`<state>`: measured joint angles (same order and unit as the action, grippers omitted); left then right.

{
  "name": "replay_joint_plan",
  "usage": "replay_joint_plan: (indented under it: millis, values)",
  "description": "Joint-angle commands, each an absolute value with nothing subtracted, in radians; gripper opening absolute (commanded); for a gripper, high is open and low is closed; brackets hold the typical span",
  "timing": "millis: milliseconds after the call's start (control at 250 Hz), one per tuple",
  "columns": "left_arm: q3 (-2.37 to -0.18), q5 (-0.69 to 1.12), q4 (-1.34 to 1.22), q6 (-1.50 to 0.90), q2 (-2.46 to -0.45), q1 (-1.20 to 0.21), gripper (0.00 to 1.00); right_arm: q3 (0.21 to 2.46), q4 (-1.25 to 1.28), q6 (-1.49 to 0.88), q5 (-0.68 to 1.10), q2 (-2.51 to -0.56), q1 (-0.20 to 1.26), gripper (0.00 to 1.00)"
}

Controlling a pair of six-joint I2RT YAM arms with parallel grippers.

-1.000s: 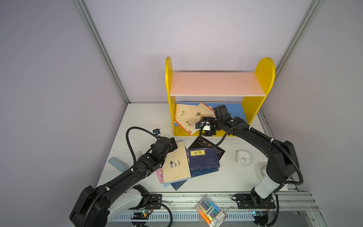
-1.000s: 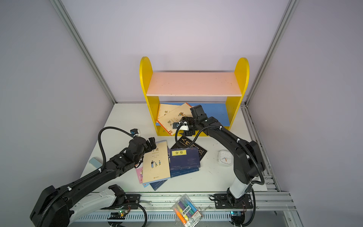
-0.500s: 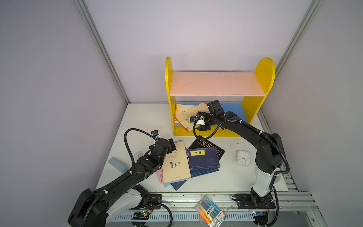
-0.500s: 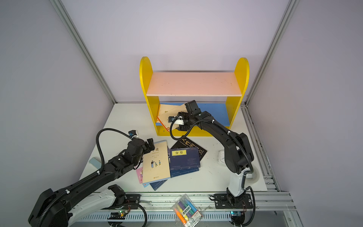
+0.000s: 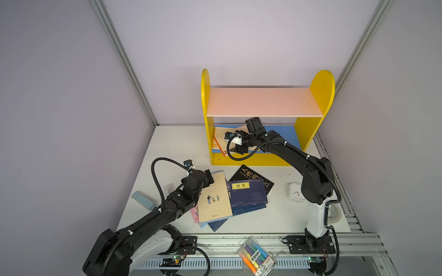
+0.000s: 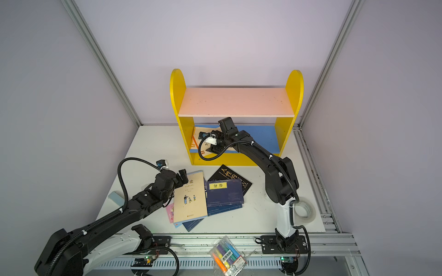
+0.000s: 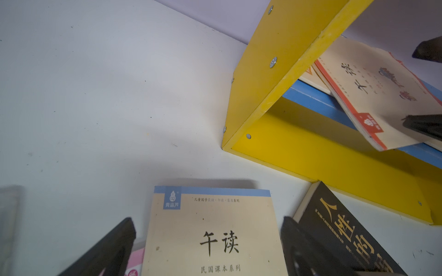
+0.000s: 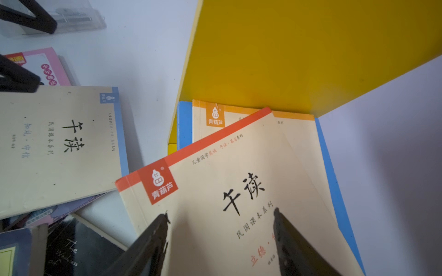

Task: Stacking books/files
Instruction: Rotate the book on the bookshelf.

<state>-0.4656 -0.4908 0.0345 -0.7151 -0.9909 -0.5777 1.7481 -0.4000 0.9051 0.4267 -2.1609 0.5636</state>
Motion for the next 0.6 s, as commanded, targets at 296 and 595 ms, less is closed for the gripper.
replay_joint_plan:
  millis: [296, 595]
  values:
    - [-0.457, -0.479, 0.000, -0.713, -0.991, -0.558, 0.98, 1.775, -0.462, 0.994, 0.517, -2.191, 0.571, 0.72]
    - [-0.454, -0.473, 0.005, -0.716, -0.992, -0.553, 0.98, 1.823, -0.408, 0.930, 0.499, -2.251, 0.577, 0.72]
